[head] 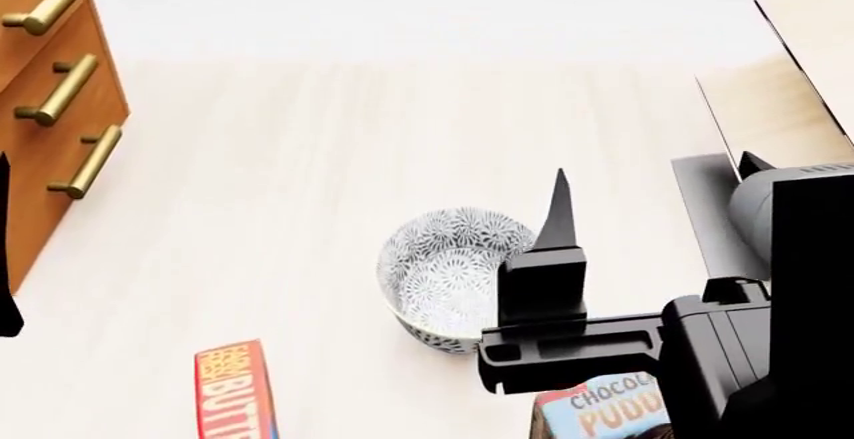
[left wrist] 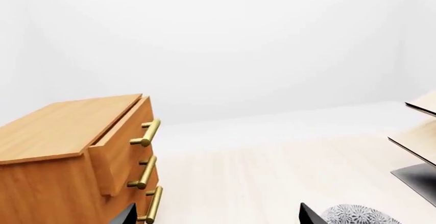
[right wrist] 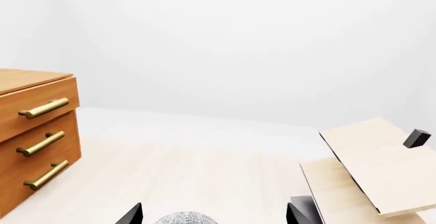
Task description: Close the top drawer of the cabinet and put the bowl on top of it.
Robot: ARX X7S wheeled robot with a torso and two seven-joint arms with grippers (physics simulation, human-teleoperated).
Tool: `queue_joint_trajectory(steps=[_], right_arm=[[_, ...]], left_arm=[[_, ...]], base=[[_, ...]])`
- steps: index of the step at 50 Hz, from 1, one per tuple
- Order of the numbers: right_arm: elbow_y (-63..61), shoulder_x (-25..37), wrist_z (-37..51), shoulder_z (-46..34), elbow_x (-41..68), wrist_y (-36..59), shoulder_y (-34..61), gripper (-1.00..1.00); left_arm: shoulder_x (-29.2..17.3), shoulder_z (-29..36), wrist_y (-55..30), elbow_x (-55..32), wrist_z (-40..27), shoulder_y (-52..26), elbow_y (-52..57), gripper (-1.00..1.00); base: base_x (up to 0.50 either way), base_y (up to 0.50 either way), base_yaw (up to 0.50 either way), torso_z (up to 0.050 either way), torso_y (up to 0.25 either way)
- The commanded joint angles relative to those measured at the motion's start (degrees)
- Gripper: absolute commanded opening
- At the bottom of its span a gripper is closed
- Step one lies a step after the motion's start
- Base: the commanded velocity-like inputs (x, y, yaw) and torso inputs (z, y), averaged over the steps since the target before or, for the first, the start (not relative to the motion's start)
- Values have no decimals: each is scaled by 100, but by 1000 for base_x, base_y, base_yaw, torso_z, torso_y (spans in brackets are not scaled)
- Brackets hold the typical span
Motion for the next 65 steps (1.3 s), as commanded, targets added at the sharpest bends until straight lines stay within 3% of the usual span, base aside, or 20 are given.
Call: queue_joint_trajectory(steps=[1,65], right_arm=[[-3,-7,-142,34,-152,-12,-94,100],[-147,286,-320,45,-275,-307,-284,100]], left_arm=[[-18,-20,32,128,126,75,30,100],[-305,137,404,74,94,180,150,100]], base=[[133,0,0,0,0],[215,0,0,0,0]])
